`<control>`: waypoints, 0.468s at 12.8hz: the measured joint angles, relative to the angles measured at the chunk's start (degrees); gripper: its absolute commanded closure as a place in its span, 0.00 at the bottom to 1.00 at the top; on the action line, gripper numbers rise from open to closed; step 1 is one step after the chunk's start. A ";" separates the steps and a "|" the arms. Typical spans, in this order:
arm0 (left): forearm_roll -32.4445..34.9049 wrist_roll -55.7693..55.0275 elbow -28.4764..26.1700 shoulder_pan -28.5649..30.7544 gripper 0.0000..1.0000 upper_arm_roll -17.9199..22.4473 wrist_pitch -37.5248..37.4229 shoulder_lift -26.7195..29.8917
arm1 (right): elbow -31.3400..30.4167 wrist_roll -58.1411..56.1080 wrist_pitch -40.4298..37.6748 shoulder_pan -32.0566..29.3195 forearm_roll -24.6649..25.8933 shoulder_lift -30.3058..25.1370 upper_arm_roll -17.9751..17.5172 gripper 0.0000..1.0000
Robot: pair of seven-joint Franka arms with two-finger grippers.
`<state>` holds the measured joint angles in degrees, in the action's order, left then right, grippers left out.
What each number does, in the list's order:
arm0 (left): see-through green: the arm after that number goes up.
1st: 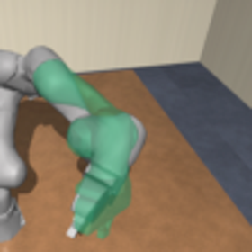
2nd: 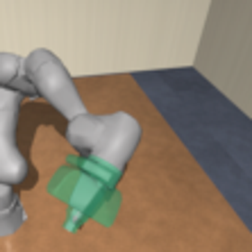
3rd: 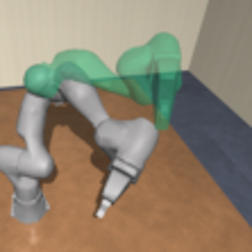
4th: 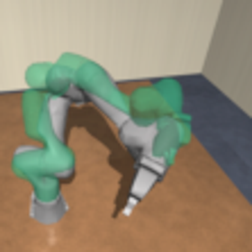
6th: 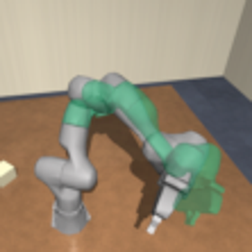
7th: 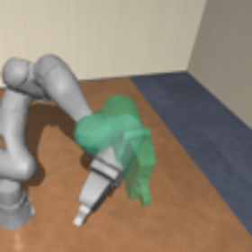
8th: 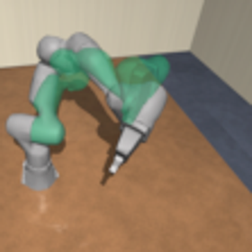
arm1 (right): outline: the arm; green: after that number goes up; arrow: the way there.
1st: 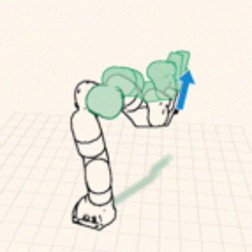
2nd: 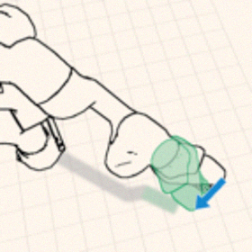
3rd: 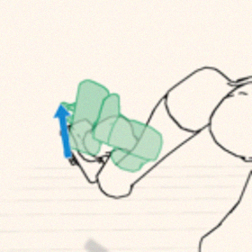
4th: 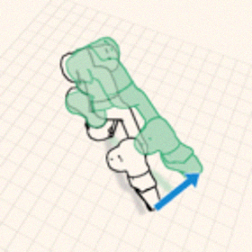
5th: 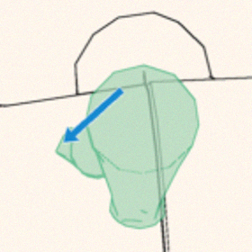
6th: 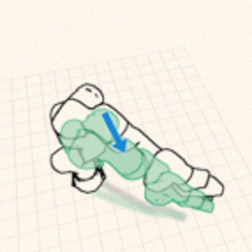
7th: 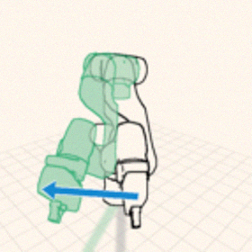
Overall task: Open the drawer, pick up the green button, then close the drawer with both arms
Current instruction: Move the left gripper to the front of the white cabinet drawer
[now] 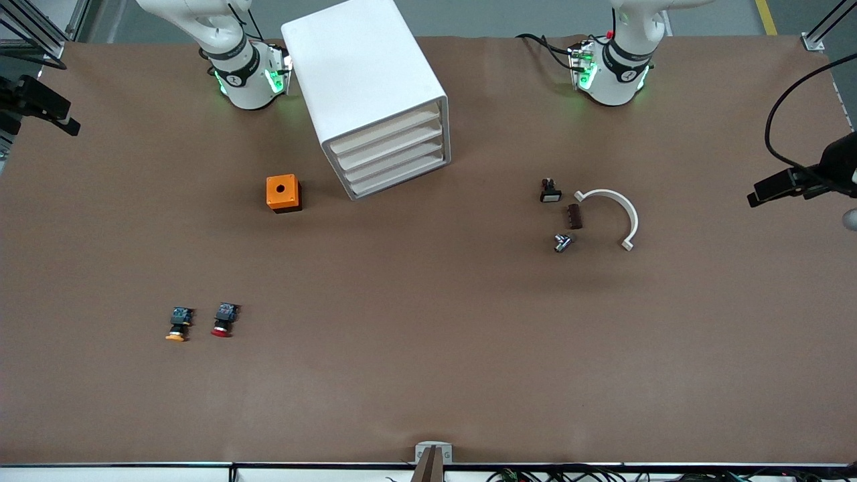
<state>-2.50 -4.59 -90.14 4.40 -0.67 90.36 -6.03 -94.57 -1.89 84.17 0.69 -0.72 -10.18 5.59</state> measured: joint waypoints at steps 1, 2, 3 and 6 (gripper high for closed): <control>0.00 0.00 -0.05 -0.02 0.00 -0.01 0.00 -1.84 | 0.00 0.00 0.47 0.00 0.05 -0.01 0.02 0.00; 0.00 0.00 -0.05 -0.18 0.00 -0.11 0.02 -3.90 | 0.02 0.00 0.76 0.00 0.22 -0.02 0.03 0.00; 0.00 0.00 -0.04 -0.39 0.00 -0.43 0.07 -5.98 | 0.02 0.00 0.85 0.00 0.67 -0.02 0.03 0.00; 0.00 -0.24 0.01 -2.68 0.00 -1.45 0.09 -11.58 | 0.06 -0.01 0.91 0.00 1.09 -0.04 0.01 0.00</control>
<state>-2.50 -4.83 -90.13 1.72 -2.12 90.45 -17.61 -94.51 -1.89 85.09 0.69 0.38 -10.22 5.60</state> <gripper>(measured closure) 0.000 0.000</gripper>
